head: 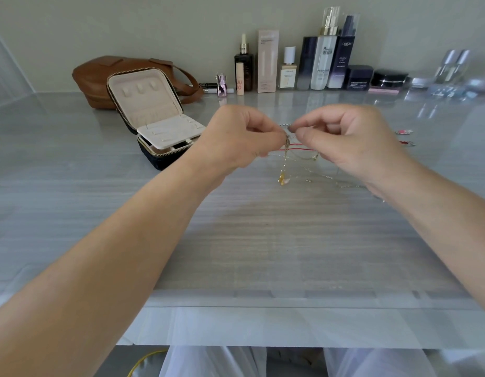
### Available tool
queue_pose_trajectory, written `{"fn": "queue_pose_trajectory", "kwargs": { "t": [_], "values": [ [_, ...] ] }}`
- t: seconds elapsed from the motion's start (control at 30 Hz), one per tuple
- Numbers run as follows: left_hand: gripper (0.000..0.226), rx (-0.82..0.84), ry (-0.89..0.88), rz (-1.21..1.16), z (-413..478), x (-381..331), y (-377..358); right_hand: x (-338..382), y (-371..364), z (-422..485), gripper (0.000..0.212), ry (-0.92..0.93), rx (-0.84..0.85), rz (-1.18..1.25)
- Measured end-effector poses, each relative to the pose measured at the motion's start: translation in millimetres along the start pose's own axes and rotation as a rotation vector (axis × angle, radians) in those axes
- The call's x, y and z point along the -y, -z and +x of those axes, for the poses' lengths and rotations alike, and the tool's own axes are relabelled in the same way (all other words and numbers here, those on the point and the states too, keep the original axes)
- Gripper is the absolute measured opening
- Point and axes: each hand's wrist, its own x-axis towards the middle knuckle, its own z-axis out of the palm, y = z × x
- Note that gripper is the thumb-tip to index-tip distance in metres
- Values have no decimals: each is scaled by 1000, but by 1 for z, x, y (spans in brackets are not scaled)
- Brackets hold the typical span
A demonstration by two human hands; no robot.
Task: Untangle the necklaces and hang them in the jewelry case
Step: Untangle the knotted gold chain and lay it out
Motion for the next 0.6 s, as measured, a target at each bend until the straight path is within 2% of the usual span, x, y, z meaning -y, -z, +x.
{"fn": "queue_pose_trajectory", "kwargs": {
  "t": [0.13, 0.27, 0.6],
  "values": [
    [9, 20, 1, 24, 0, 1, -1, -2, -2, -1, 9, 164, -14, -235],
    [11, 37, 5, 37, 1, 2, 0, -7, -3, -1, 5, 245, -21, -442],
    [13, 36, -14, 72, 2, 3, -2, -9, -3, -1, 8, 271, -98, -478]
  ]
}}
